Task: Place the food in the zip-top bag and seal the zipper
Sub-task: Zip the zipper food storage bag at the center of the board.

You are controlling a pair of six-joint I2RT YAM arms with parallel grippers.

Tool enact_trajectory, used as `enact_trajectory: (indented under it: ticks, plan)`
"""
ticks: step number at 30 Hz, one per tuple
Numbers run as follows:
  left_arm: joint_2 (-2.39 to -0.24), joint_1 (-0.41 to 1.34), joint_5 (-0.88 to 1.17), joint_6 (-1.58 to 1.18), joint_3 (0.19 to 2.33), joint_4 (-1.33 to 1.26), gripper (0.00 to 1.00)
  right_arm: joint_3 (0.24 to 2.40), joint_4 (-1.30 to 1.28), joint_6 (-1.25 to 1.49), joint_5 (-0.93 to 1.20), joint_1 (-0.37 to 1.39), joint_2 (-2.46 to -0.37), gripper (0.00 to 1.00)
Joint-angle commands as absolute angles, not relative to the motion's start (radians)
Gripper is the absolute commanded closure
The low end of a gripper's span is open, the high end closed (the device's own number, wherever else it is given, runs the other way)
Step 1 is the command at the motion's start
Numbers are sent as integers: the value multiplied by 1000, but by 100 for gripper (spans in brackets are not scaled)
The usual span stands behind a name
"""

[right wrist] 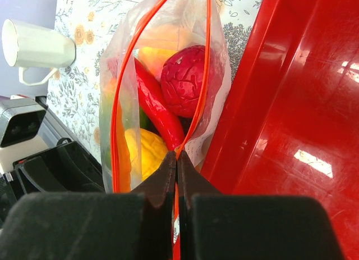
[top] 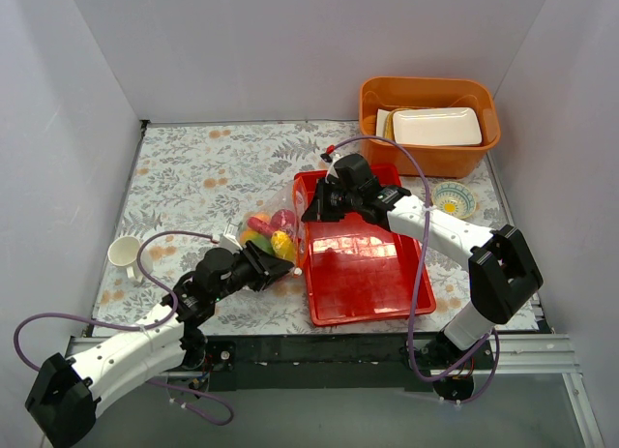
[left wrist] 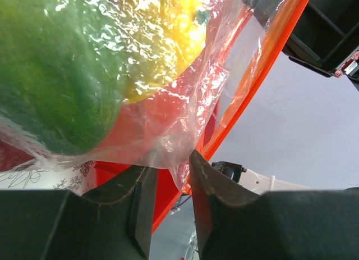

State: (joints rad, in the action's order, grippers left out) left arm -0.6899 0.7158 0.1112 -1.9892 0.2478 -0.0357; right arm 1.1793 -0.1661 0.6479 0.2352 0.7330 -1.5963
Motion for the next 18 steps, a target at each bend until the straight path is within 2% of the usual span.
enact_trajectory:
  ticks: [1,14,18]
  plan:
    - [-690,719,98,-1993,238,-67,74,1169,-150,647,244,729,-1560,99]
    - [-658,719,71,-2002,236,-35,100,1163,-158,641,242,729,-1563,99]
    - [-650,719,64,-2000,236,-31,100,1163,-158,638,242,729,-1555,99]
